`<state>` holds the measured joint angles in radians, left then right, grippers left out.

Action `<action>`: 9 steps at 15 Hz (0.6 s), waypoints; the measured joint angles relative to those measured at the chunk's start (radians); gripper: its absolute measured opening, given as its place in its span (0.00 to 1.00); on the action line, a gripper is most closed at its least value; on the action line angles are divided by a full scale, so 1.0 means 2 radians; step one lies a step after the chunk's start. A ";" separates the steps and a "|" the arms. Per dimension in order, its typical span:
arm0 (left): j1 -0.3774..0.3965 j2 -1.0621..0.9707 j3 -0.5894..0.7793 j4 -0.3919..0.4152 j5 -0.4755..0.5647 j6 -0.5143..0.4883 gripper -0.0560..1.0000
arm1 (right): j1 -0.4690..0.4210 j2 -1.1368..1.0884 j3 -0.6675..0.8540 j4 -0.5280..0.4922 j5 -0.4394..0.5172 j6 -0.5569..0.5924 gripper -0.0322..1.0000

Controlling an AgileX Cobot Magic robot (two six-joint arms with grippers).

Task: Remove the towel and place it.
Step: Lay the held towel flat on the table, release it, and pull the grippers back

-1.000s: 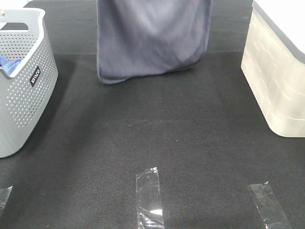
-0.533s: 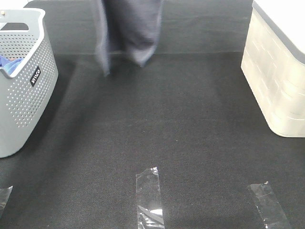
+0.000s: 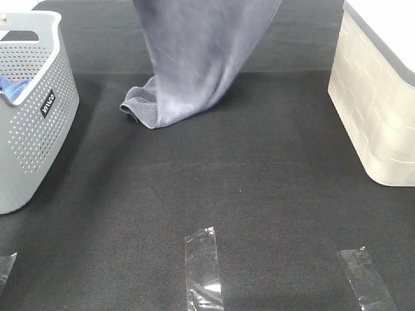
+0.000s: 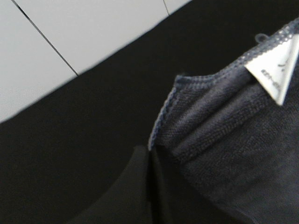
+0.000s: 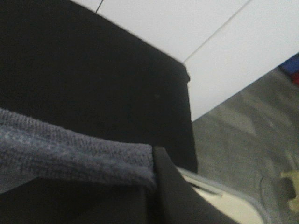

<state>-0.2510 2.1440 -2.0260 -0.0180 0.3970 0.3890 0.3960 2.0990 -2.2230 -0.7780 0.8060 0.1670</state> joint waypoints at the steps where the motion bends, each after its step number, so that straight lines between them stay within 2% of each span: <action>1: -0.001 0.000 0.000 -0.023 0.046 0.000 0.05 | 0.000 -0.002 0.000 0.037 0.039 0.000 0.03; 3: -0.001 -0.001 0.000 -0.071 0.155 0.000 0.05 | 0.000 -0.008 0.000 0.116 0.117 -0.031 0.03; 5: 0.000 -0.009 0.000 -0.111 0.236 0.000 0.05 | 0.000 -0.013 0.000 0.202 0.185 -0.080 0.03; 7: 0.000 -0.018 0.000 -0.137 0.297 -0.008 0.05 | 0.000 -0.013 0.000 0.252 0.202 -0.099 0.03; 9: 0.000 -0.018 0.000 -0.137 0.350 -0.030 0.05 | 0.000 -0.019 0.003 0.297 0.206 -0.104 0.03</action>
<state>-0.2500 2.1070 -2.0260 -0.2910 1.0980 0.3290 0.3960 2.0610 -2.2180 -0.1840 1.2180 -0.0410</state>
